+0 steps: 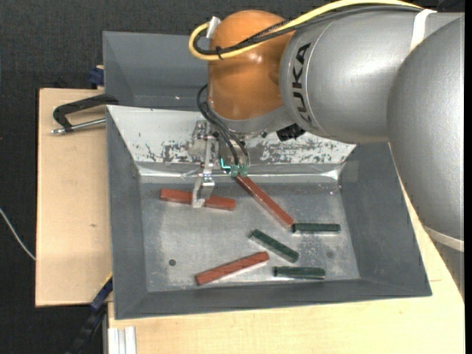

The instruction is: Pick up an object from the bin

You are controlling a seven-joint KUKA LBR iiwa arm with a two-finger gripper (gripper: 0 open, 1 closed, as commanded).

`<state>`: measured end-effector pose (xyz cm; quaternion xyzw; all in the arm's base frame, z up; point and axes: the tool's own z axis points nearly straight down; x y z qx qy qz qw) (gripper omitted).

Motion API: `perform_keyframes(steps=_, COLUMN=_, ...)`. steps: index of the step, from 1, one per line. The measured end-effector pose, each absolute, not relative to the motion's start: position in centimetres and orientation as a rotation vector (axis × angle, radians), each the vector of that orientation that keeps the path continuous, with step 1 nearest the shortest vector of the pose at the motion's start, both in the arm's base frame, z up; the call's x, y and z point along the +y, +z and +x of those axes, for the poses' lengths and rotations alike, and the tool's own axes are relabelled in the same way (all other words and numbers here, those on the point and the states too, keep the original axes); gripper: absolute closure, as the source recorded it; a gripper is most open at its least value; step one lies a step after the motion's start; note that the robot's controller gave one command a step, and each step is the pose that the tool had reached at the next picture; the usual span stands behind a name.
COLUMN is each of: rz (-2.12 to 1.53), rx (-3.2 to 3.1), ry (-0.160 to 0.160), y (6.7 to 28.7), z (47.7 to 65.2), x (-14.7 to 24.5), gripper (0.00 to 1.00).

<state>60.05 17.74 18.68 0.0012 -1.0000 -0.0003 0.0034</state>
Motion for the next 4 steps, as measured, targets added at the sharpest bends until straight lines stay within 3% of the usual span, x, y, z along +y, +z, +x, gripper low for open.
perform_keyframes(steps=1, rz=0.001, rx=-3.143, ry=-0.003, y=19.2, z=60.2, x=17.7, gripper=0.0)
perform_keyframes(steps=2, rz=0.069, rx=-3.149, ry=-0.005, y=14.2, z=59.7, x=16.2, gripper=0.0)
perform_keyframes(steps=3, rz=-0.02, rx=-3.14, ry=-0.009, y=7.8, z=58.3, x=12.2, gripper=1.0)
perform_keyframes(steps=4, rz=-0.02, rx=-3.141, ry=-0.009, y=7.8, z=58.3, x=12.2, gripper=1.0)
